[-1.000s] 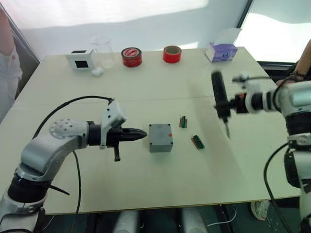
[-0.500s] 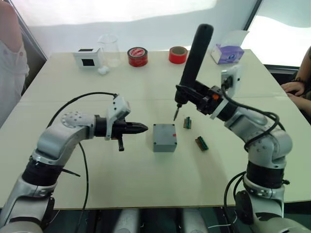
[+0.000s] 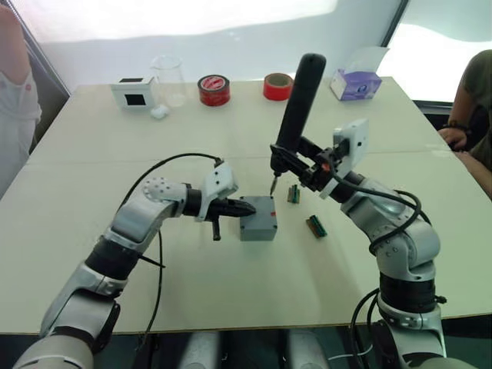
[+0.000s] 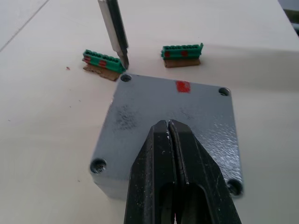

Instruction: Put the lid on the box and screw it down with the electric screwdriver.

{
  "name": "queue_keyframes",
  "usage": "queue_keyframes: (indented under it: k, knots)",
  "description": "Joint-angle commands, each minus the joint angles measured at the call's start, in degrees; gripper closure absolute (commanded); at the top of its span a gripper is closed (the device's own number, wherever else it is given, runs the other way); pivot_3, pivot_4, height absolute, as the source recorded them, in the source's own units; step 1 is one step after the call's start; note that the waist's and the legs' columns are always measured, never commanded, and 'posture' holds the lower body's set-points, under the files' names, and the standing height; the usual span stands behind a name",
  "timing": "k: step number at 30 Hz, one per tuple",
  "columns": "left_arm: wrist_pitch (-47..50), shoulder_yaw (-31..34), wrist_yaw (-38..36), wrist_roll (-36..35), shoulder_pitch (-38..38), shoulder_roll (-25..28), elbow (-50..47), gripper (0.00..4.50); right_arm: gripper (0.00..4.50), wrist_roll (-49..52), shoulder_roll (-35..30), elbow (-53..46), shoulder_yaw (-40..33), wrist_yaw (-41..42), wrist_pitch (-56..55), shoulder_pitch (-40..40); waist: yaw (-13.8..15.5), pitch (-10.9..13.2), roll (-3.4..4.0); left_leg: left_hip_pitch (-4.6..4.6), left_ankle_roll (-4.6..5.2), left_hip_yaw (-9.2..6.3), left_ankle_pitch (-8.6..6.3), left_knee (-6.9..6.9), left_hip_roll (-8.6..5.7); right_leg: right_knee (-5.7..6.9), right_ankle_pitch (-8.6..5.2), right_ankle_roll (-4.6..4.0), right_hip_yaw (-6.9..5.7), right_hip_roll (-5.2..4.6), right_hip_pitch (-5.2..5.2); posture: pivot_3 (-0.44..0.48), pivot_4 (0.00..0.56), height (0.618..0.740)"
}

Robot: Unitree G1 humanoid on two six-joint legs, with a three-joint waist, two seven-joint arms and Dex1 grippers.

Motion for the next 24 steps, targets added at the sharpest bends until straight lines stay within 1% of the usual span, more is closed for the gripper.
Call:
queue_keyframes:
  k: [1,13,19,24]
  knots:
    - [-1.6,-0.9,-0.9,2.5,0.1,0.0,1.2,4.50,2.65,-0.7,-0.6,-1.4,0.1,0.1,-3.0,-0.2,-0.2,0.0,0.00,0.00,0.00,-0.01,0.00,0.00,0.00,0.00,0.00,0.00,0.00,0.00,0.00,0.000,0.150,0.740]
    - [0.3,-0.2,-1.0,2.4,1.7,-0.1,-1.7,4.50,2.65,-1.9,0.6,-0.3,1.2,-0.4,-5.8,2.4,-0.5,0.0,0.00,0.02,0.07,-0.03,-0.04,0.00,0.01,0.02,0.00,0.00,0.00,0.00,0.01,0.000,0.150,0.740]
    - [1.4,-0.3,-0.7,2.4,2.5,0.0,-3.4,4.50,2.65,-0.6,1.2,-0.4,0.2,-1.1,-5.9,1.0,-0.5,0.0,0.00,0.02,0.07,-0.03,-0.04,0.00,0.01,0.02,0.00,0.00,0.00,0.00,0.01,0.000,0.150,0.740]
    - [1.2,-0.4,-0.9,2.8,2.3,-0.1,-3.0,4.50,2.65,1.6,1.5,-1.4,-1.0,-2.1,-4.8,-1.1,-0.5,0.0,-0.01,0.02,0.06,-0.03,-0.03,0.00,0.01,0.02,0.00,0.00,0.00,0.00,0.01,0.000,0.150,0.740]
